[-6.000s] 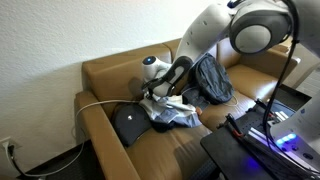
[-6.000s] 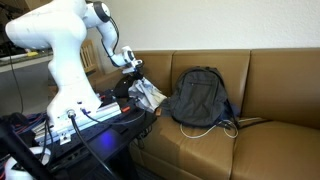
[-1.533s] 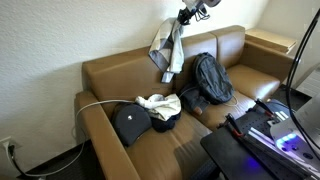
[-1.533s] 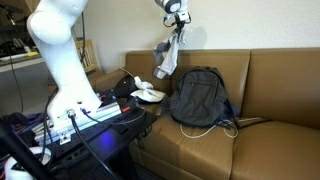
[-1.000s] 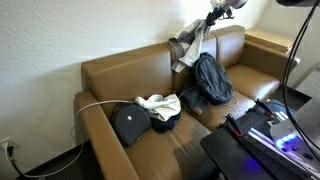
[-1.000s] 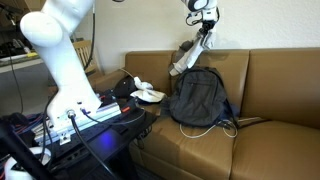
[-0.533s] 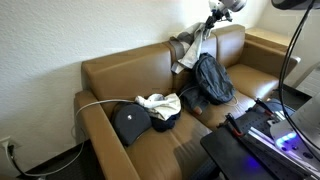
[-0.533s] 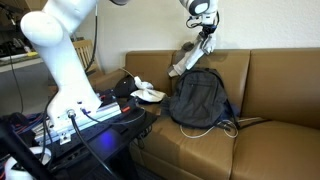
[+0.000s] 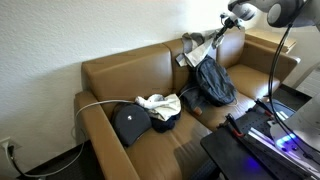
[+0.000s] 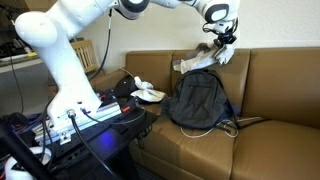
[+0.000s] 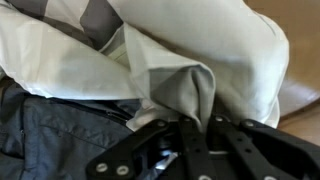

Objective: Move a cloth to the right

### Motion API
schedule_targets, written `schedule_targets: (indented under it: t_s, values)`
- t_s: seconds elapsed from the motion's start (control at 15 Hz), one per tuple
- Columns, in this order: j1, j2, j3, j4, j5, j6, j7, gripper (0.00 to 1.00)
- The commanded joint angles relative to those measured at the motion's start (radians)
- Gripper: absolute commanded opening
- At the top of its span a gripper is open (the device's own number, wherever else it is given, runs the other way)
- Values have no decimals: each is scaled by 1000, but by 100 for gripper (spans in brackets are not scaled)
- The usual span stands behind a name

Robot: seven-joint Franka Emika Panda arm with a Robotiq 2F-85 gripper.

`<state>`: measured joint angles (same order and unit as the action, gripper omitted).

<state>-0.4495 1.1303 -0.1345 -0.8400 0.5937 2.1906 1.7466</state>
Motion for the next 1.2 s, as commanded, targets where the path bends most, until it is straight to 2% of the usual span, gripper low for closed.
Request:
schedule_targets:
  t_s: [0.0,0.27,0.47,0.53,0.6,0.67,0.87,1.0,1.13]
  values:
    - [-75,44,11,82,-19,-23,171,3]
    - [-153,91,4,92,-29,-11,341,3]
    - [-174,162,-8,78,-73,2,484,3]
    - [-182,180,-1,74,-91,-31,525,3]
    - [-186,197,9,73,-107,-68,562,35]
    - [-186,211,22,81,-120,-102,571,36]
    - [-176,205,31,128,-183,-225,542,57]
    - [-144,128,10,114,-220,-288,468,72]
    - [-132,77,14,122,-240,-286,397,85]
